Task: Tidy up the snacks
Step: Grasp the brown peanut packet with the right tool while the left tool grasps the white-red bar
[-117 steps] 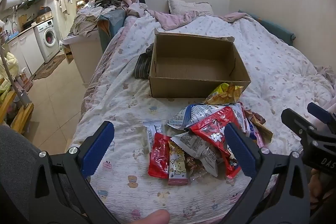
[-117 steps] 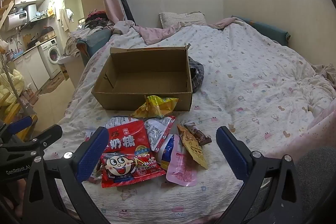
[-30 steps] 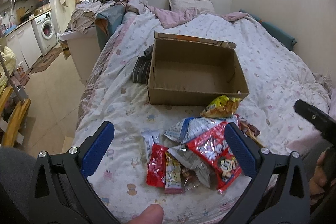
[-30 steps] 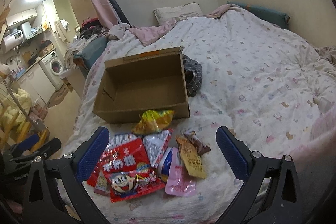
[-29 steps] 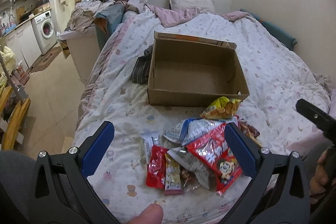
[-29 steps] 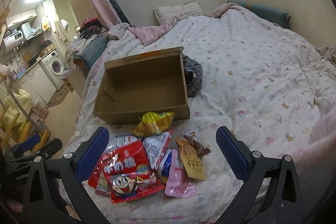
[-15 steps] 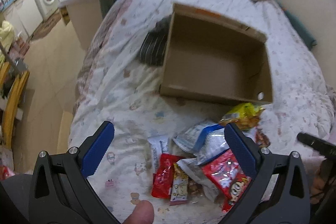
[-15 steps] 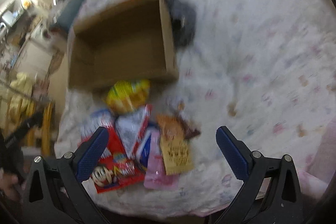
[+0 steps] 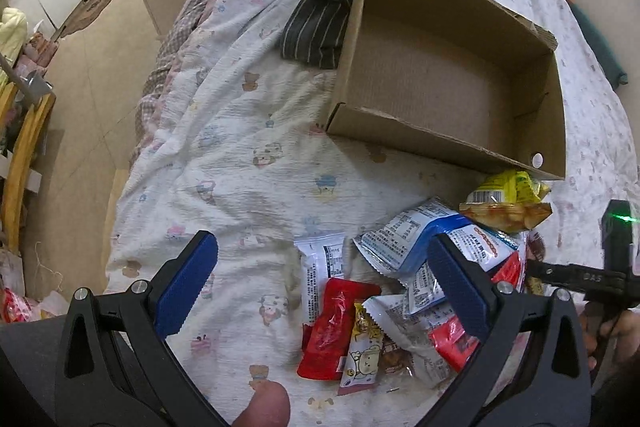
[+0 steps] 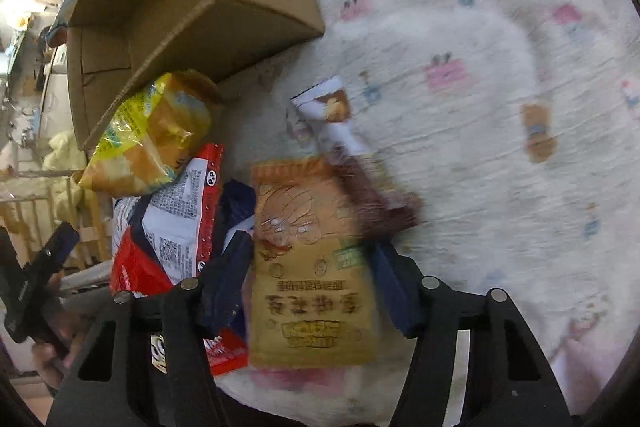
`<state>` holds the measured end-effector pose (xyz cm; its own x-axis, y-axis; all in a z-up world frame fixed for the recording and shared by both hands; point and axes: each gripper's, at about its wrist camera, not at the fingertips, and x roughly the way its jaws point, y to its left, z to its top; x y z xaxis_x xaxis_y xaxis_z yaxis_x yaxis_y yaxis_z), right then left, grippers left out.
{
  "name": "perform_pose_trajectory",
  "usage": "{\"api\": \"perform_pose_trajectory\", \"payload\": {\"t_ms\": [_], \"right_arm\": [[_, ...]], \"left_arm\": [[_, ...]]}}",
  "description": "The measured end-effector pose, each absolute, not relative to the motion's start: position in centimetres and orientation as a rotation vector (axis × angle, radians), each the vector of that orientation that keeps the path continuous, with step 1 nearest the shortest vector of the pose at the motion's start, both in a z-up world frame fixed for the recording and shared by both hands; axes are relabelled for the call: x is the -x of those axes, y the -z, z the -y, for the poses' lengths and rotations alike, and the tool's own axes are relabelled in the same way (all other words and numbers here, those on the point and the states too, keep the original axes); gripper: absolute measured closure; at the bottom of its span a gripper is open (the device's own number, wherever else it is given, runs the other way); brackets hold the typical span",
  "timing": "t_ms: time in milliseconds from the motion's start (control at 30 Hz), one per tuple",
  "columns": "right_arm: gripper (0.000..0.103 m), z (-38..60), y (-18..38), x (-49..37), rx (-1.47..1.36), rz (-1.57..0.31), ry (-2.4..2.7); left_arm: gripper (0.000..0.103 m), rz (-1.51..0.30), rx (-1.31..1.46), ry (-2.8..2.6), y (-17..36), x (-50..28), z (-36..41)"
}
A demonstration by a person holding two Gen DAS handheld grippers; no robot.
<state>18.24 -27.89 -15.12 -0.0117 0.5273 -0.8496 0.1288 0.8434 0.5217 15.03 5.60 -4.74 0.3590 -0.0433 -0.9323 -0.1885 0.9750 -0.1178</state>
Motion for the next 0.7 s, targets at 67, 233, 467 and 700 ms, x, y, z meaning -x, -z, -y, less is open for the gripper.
{"api": "perform_pose_trajectory", "payload": {"t_ms": [67, 233, 467, 700], "right_arm": [[0.047, 27.5, 15.1, -18.2, -0.521, -1.558, -0.331], [0.047, 26.4, 13.2, -18.6, -0.422, -1.498, -0.304], [0.064, 26.2, 11.4, -18.8, -0.405, -1.438, -0.341], [0.067, 26.8, 7.1, -16.9, -0.484, -1.325, -0.426]], "left_arm": [[0.0, -1.201, 0.215, -0.093, 4.8, -15.1, -5.5], [0.0, -1.2, 0.196, -0.102, 5.0, -15.1, -5.5], [0.0, -1.21, 0.203, -0.141, 5.5, -14.9, -6.6], [0.0, -1.227, 0.225, -0.199, 6.4, -14.9, -8.5]]}}
